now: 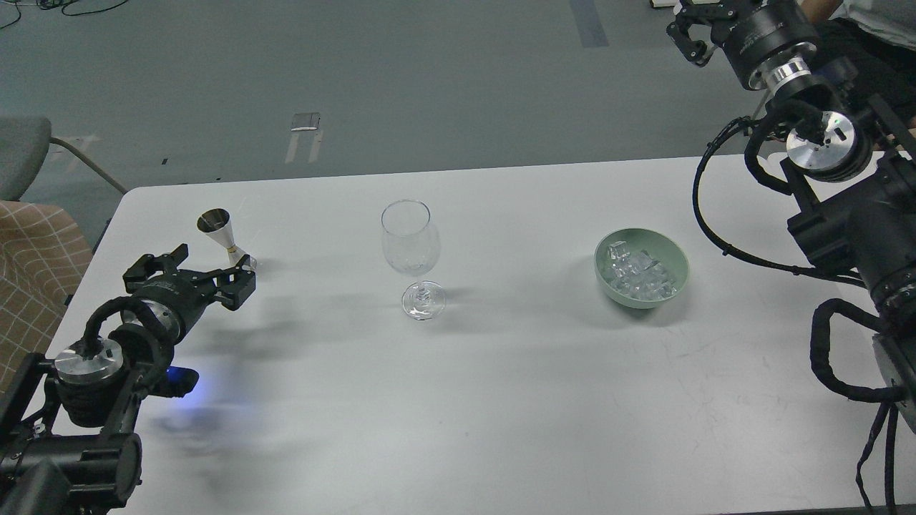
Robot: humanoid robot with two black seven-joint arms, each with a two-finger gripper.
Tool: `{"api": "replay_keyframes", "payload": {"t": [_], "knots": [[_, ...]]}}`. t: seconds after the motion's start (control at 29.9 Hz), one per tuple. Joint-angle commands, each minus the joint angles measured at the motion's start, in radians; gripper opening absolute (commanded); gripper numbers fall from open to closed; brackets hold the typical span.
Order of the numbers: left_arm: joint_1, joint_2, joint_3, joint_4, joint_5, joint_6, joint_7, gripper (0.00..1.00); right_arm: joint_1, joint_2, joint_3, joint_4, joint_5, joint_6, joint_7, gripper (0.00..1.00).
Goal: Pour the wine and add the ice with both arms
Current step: 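Close the left gripper around the metal jigger cup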
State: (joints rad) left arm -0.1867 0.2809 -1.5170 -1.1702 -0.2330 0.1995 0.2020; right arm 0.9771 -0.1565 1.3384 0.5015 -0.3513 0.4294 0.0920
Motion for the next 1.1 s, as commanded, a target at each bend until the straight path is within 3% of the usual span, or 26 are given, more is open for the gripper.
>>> {"api": "replay_keyframes", "payload": {"t": [0.0, 0.23, 0.47, 0.8, 1.07], "knots": [[-0.004, 0.003, -0.002, 0.001, 0.0, 0.007, 0.002, 0.84, 0.0, 0.0, 0.001, 0.0, 0.0, -0.001, 0.0, 1.0], [-0.027, 0.004, -0.005, 0.032, 0.0, 0.043, 0.008, 0.84, -0.012, 0.0, 0.002, 0.002, 0.0, -0.014, 0.0, 1.0], [-0.141, 0.008, 0.008, 0.236, 0.0, 0.024, 0.011, 0.84, -0.012, 0.0, 0.001, 0.002, 0.0, -0.015, 0.0, 1.0], [-0.192, 0.001, 0.014, 0.276, 0.001, 0.026, 0.007, 0.75, -0.014, -0.001, -0.002, 0.002, 0.0, -0.015, -0.001, 1.0], [-0.214, -0.014, 0.015, 0.331, 0.001, 0.017, 0.001, 0.75, -0.023, -0.005, -0.002, 0.002, 0.0, -0.014, -0.001, 1.0]]}}
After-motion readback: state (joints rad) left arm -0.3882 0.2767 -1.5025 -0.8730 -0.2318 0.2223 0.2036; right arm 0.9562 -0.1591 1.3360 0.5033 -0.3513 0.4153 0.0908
